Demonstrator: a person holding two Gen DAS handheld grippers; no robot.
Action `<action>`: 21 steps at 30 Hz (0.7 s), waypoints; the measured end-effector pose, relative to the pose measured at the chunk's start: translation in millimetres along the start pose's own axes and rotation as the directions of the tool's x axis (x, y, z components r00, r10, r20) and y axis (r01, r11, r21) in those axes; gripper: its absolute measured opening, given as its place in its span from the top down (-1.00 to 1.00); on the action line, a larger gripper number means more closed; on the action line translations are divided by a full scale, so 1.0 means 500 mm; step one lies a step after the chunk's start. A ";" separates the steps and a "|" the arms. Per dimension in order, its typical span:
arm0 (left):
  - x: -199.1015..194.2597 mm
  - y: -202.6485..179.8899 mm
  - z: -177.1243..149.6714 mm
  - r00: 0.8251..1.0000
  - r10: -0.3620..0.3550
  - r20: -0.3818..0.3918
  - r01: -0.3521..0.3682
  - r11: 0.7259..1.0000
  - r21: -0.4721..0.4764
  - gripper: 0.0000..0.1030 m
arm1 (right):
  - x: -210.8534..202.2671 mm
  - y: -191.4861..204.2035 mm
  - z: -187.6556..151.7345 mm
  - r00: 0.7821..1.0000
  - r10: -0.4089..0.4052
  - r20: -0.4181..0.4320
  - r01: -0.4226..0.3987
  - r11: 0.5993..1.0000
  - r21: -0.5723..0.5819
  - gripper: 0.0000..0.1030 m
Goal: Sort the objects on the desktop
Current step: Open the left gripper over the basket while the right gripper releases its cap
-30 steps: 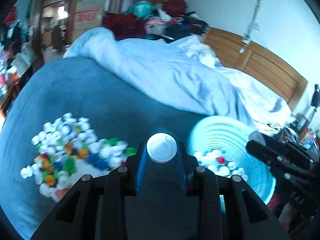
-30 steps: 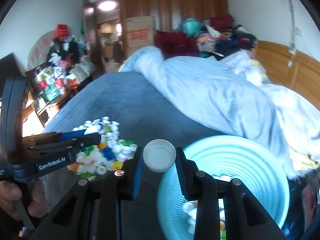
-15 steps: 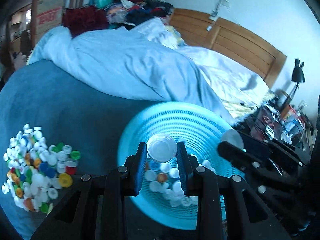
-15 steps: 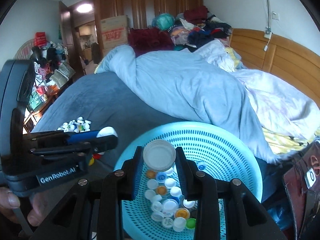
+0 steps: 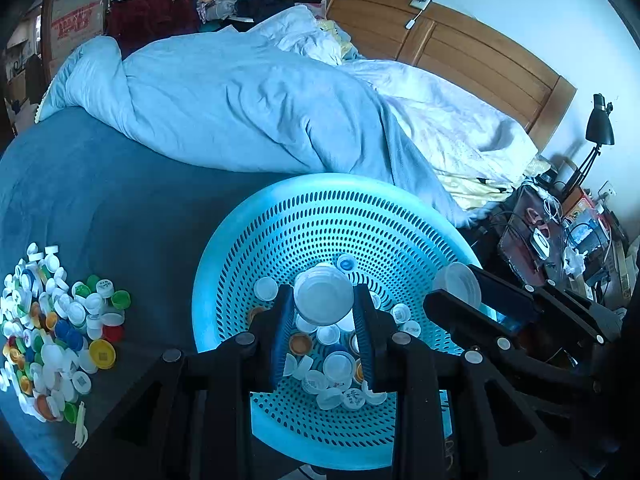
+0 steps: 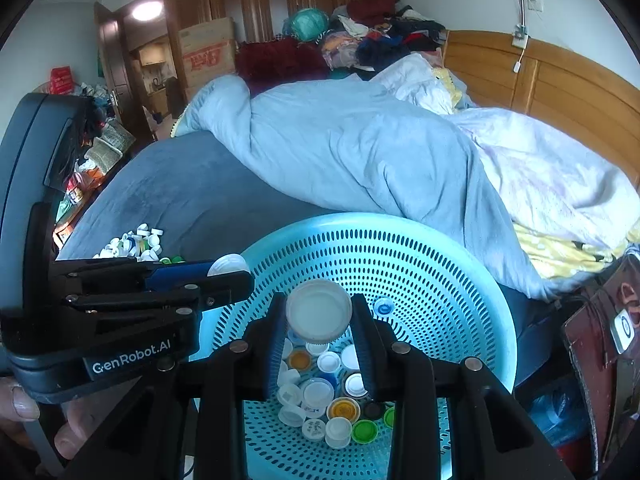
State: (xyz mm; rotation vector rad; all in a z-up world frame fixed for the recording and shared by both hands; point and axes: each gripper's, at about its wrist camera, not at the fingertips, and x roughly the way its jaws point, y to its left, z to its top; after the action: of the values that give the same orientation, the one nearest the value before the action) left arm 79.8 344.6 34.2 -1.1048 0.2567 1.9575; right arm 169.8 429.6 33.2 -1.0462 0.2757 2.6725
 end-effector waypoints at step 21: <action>0.011 0.008 0.002 0.999 0.026 0.021 -0.026 0.999 -0.021 0.09 | 0.005 -0.021 -0.010 1.000 -0.022 0.015 0.021 0.999 0.027 0.15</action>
State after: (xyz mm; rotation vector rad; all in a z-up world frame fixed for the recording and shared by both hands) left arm 74.8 345.9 29.7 -1.0983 0.2409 1.9982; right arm 174.4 438.8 27.3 -1.0152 0.2946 2.6491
